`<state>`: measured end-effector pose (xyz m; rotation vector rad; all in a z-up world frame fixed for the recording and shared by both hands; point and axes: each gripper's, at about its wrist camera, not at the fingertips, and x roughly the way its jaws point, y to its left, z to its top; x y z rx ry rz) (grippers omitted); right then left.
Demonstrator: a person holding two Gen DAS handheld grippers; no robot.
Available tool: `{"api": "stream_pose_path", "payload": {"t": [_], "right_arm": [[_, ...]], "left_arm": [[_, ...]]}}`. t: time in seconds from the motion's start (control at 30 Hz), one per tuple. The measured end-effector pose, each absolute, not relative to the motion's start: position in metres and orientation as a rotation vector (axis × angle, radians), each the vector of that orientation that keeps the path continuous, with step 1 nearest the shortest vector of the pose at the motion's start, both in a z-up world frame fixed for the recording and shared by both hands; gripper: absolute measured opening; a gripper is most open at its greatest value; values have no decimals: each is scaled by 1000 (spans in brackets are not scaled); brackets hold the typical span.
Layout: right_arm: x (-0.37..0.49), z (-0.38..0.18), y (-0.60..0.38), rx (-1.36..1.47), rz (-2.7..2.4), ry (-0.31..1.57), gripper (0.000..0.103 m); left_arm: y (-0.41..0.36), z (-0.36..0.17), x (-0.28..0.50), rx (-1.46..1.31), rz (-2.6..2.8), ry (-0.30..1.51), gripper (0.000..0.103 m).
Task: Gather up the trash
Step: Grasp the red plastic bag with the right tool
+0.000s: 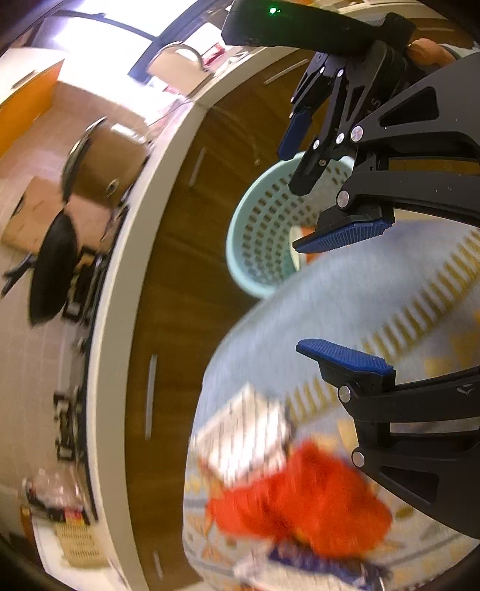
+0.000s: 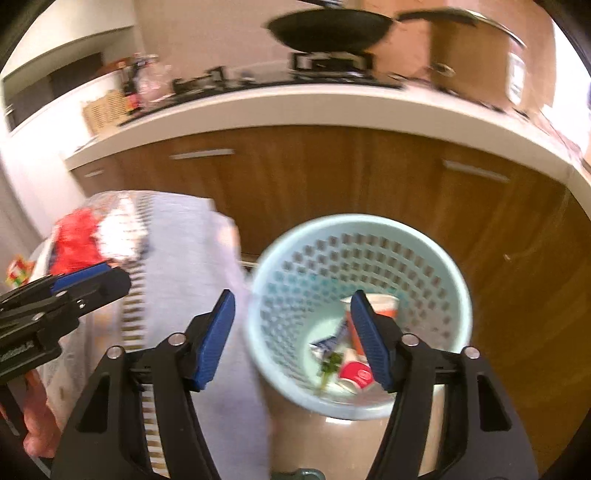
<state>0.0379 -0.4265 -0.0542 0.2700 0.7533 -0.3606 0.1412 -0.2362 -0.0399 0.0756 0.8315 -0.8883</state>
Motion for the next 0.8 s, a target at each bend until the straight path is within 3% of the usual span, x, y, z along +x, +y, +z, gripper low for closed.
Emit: {"api": "stream_pose_path", "payload": {"t": [0.27,0.53,0.8], "right_arm": [[85,-41,-349,205,-168,744,48],[138,-38,-299,227,-26,756,48],[179,-45,-279,245,17,792,48]], "left_arm": [[-131,-28,167,2,-674,791,51],[-28,-45,198,-103,-457,842,56],[-23,-74,216,-174,-504,934,58]]}}
